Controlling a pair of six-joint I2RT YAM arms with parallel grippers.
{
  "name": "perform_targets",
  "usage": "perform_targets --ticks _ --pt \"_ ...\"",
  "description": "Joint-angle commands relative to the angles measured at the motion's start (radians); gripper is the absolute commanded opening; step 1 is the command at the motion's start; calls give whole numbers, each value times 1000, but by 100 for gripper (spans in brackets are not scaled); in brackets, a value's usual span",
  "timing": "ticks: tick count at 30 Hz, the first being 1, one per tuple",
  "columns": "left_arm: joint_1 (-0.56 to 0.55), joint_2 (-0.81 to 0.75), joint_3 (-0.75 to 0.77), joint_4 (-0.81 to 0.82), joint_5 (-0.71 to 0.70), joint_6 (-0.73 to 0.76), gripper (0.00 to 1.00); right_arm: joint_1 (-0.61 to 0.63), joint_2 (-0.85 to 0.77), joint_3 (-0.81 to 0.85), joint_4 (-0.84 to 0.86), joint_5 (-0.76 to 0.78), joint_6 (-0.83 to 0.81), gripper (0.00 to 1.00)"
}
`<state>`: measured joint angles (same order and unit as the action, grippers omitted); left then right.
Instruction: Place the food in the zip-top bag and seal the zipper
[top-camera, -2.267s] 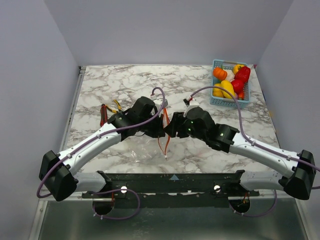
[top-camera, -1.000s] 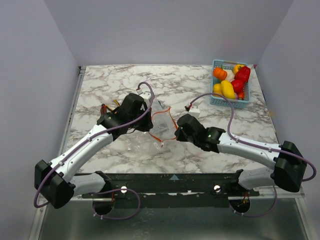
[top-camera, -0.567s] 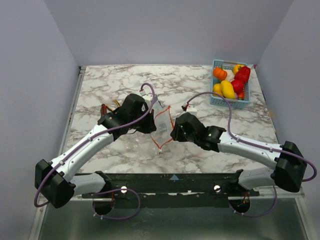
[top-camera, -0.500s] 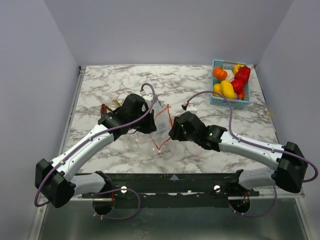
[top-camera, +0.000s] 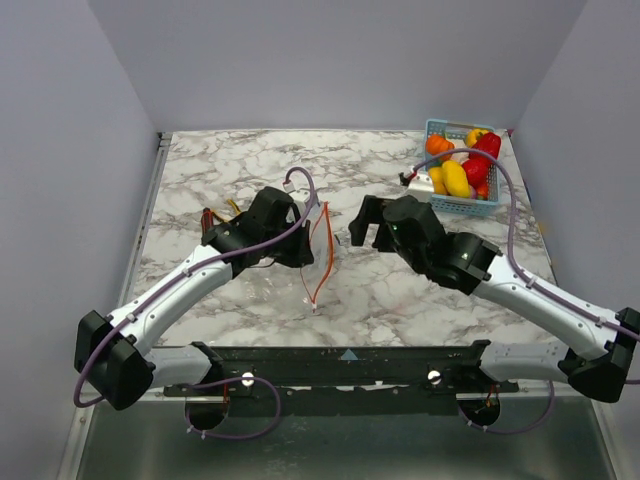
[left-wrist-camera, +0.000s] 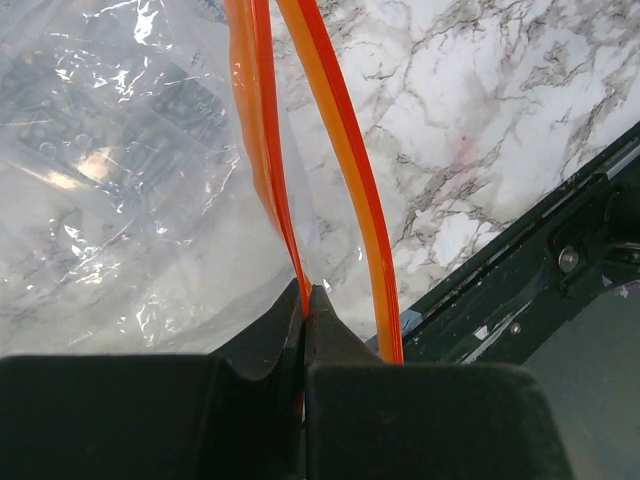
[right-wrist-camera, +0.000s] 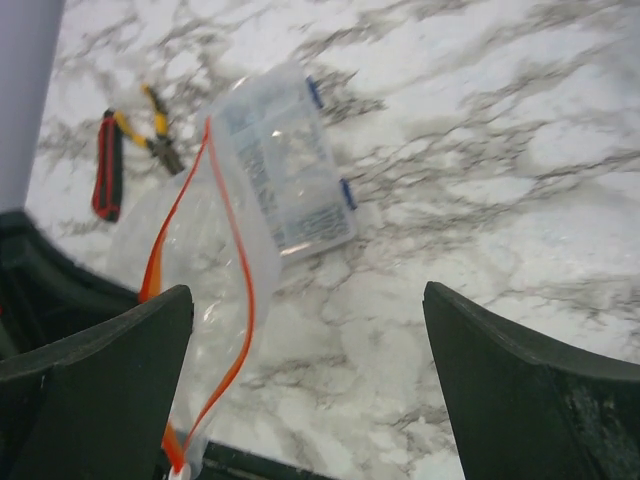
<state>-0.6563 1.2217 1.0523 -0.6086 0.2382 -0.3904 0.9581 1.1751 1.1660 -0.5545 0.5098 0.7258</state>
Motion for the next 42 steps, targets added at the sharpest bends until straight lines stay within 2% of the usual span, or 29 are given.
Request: perform_targets --ticks 1,5,10,13,17,21,30,42 --pt "3 9 10 -6 23 4 0 -121 20 48 -120 174 -23 100" --pt "2 4 5 -1 35 5 0 -320 80 50 -82 115 -91 100" --pt "1 9 19 -74 70 -3 0 -475 168 51 -21 133 -178 100" --pt "2 -17 15 -117 52 14 0 -577 204 44 54 56 -259 100" --pt "2 -49 -19 -82 23 46 0 -701 252 19 203 -42 -344 100" --pt "2 -43 -19 -61 6 71 0 -823 347 46 272 -157 -376 100" --pt "2 -55 -59 -31 6 91 0 -920 559 121 408 -236 -485 100" --pt "2 -65 -78 -22 35 91 0 -930 703 149 533 -218 -548 98"
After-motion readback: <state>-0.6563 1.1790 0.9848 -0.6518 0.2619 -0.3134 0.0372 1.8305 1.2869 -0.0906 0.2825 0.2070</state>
